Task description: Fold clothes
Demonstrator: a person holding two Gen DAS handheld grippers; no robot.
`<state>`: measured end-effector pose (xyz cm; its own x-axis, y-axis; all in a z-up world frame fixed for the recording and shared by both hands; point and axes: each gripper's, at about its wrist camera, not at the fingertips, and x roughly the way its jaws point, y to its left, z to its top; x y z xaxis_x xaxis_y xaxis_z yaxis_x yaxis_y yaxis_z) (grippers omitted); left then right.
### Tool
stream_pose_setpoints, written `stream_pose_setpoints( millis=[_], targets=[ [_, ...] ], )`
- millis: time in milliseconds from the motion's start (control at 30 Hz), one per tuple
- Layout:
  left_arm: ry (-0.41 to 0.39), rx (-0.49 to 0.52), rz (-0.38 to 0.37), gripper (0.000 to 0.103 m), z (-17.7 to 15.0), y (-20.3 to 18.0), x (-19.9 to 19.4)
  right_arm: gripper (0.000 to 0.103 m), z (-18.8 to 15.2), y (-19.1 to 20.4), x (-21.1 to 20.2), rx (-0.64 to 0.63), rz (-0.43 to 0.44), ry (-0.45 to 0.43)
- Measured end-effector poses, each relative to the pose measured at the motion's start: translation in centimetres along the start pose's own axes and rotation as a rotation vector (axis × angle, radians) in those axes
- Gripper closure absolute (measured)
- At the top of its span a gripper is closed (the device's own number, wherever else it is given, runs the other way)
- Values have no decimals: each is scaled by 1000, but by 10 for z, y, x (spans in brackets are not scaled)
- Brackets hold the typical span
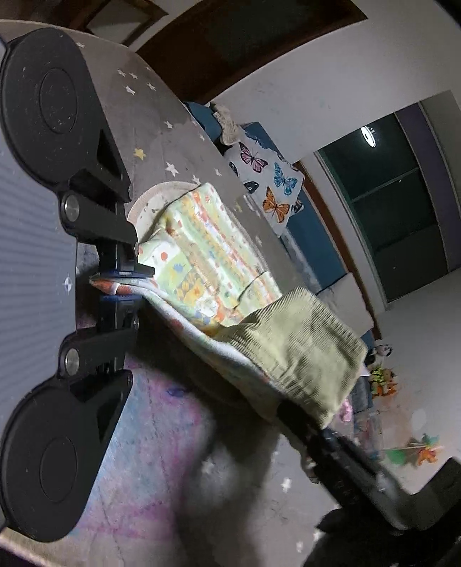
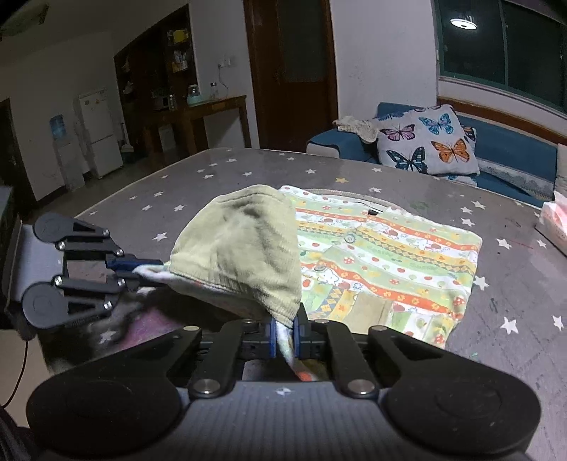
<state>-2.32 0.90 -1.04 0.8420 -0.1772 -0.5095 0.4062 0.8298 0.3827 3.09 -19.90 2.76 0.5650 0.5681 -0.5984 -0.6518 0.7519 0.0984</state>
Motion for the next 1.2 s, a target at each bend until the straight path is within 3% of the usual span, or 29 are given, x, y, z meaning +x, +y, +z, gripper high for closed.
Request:
stream_pose_setpoints(
  millis=[267,400,700,1033,1133,1200],
  targets=[
    [-27,-14,-86,95,12,-3,-76,96,-11,25,-62,-31,75,-1],
    [-35,-29,-93,94,28,6,-83,96,-4,30,-77,-56,69,-12],
    [-16,-77,-82,94,63,52,-10,96,49,-16,-26,-24,20,-6],
    [168,-143,-84,94,69,81,119,96,74,-76,79,63,-39,113],
    [215,-174,-72,91,60,82,143,91,69,-90,103,91,-67,131],
    [230,-191,-64,90,55,82,148,79,65,-99,110,110,-86,136]
  ],
)
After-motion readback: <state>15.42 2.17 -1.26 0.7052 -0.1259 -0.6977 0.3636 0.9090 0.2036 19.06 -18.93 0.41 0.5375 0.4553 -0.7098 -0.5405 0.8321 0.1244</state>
